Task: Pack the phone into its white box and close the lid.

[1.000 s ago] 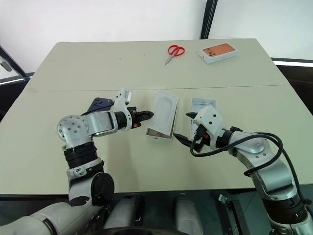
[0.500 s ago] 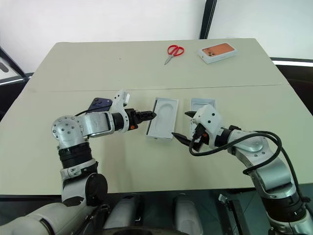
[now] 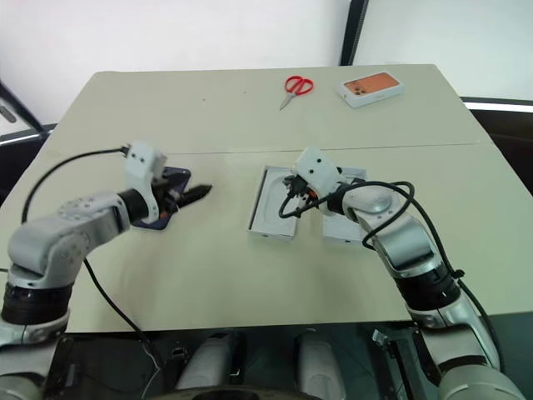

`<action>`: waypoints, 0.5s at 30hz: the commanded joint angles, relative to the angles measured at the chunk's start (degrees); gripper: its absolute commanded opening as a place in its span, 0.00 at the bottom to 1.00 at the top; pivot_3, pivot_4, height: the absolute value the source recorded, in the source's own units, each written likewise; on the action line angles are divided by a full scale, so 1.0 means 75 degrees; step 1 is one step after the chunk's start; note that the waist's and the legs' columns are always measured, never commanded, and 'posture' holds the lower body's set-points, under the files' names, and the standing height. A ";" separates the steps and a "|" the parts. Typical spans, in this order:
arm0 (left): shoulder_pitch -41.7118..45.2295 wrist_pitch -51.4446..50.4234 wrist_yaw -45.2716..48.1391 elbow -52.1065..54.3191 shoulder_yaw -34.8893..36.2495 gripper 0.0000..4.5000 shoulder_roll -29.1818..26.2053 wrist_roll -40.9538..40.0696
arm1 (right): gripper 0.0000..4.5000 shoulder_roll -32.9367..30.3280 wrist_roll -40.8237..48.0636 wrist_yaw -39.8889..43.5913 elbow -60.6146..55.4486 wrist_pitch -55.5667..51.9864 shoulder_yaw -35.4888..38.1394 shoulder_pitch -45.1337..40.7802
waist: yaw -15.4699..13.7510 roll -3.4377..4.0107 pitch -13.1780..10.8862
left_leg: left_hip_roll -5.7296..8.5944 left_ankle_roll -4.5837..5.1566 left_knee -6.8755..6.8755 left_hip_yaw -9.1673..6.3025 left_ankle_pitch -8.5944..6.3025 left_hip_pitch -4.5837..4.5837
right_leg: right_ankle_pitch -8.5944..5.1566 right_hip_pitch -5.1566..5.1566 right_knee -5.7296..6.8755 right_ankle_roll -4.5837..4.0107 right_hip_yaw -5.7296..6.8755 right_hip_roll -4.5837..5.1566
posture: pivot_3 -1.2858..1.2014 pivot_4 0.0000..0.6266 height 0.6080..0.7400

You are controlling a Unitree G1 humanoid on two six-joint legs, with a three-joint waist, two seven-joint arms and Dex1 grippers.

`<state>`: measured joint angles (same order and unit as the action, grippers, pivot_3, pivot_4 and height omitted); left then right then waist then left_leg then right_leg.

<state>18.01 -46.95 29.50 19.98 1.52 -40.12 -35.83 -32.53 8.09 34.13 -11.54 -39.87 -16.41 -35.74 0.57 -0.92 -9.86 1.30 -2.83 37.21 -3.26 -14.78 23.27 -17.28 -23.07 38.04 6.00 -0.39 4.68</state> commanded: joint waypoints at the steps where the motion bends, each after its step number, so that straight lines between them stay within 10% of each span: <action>1: -0.0479 0.1176 0.1445 0.0108 0.0206 0.78 -0.0396 0.0163 | 0.06 0.0231 -0.0525 0.0003 0.0306 -0.0127 -0.0499 -0.0523 | 0.0005 0.0000 0.0000 | -0.0002 0.0015 0.0001 -0.0003 -0.0008 0.0007 | 0.0000 -0.0008 0.0001 0.0000 0.0000 0.0001 | 0.52 0.24 1.00; 15: -0.1674 0.1960 0.2484 0.0320 0.0185 0.78 -0.0659 0.0584 | 0.06 0.1278 -0.1852 -0.0306 0.2986 0.0044 -0.1147 -0.1450 | 0.0058 0.0006 -0.0004 | -0.0007 0.0053 0.0000 -0.0002 -0.0029 0.0012 | 0.0001 -0.0021 0.0012 0.0001 0.0008 -0.0007 | 0.52 0.24 1.00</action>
<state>5.34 -32.84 48.31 20.39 1.55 -45.13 -31.22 -23.46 -4.52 32.00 10.31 -40.74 -24.62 -45.40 1.01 -0.87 -9.88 1.24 -2.43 37.21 -3.28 -15.00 23.35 -17.27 -23.23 38.14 6.01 -0.33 4.62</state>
